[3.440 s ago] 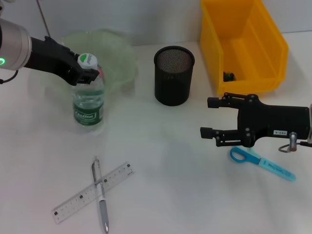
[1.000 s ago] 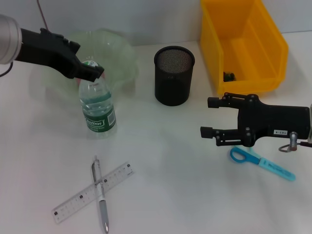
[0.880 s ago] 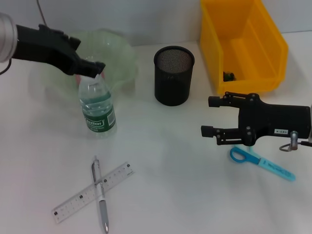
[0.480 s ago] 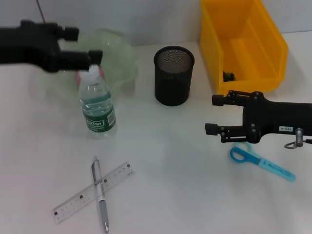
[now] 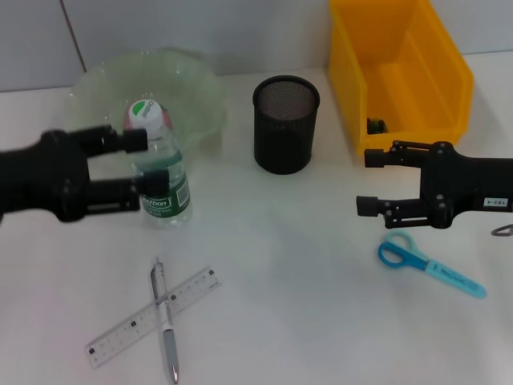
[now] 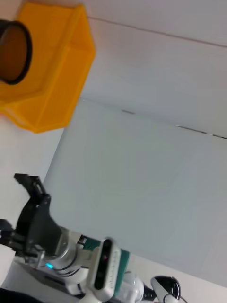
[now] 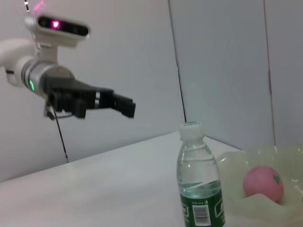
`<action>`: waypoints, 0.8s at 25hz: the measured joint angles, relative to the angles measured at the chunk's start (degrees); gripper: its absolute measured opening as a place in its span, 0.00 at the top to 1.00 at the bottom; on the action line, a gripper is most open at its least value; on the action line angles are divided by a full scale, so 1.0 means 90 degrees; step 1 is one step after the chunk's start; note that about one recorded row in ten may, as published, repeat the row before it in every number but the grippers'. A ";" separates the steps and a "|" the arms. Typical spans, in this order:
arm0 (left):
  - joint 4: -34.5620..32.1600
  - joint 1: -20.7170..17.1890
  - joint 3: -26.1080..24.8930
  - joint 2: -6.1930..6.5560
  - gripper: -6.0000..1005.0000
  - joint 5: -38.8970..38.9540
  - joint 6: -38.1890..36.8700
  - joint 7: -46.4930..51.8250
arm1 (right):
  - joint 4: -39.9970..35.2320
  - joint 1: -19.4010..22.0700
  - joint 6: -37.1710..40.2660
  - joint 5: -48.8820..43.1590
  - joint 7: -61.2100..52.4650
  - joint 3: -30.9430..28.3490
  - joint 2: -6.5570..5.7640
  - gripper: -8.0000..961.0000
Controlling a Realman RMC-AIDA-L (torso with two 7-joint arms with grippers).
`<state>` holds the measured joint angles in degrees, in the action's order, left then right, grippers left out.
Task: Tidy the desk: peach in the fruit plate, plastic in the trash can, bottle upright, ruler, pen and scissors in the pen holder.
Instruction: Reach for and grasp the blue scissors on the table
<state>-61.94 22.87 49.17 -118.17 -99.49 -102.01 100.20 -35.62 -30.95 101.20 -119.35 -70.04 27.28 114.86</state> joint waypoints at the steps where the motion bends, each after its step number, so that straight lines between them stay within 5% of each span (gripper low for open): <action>1: 0.0086 0.0002 0.0006 0.0000 0.18 -0.0004 0.0002 -0.0076 | -0.0011 -0.0006 0.0021 -0.0002 -0.0037 0.0019 -0.0013 0.14; 8: 0.1168 0.0047 0.0269 -0.0022 0.18 -0.0061 0.0349 -0.1164 | -0.0338 0.0024 0.0206 -0.0044 -0.0438 0.0188 -0.0040 0.14; 15: 0.1329 -0.0031 0.1080 -0.0023 0.18 -0.0215 0.1164 -0.1466 | -0.1062 0.0203 0.0369 -0.0116 -0.1253 0.0688 -0.0046 0.14; 20: 0.1264 -0.0025 0.1156 -0.0007 0.18 -0.0525 0.1033 -0.1482 | -0.2097 0.0240 0.0688 -0.0676 -0.2350 0.0858 0.0004 0.14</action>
<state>-50.57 22.64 59.58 -118.23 -104.21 -92.71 86.86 -54.50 -28.79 107.39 -125.44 -91.19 35.00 114.90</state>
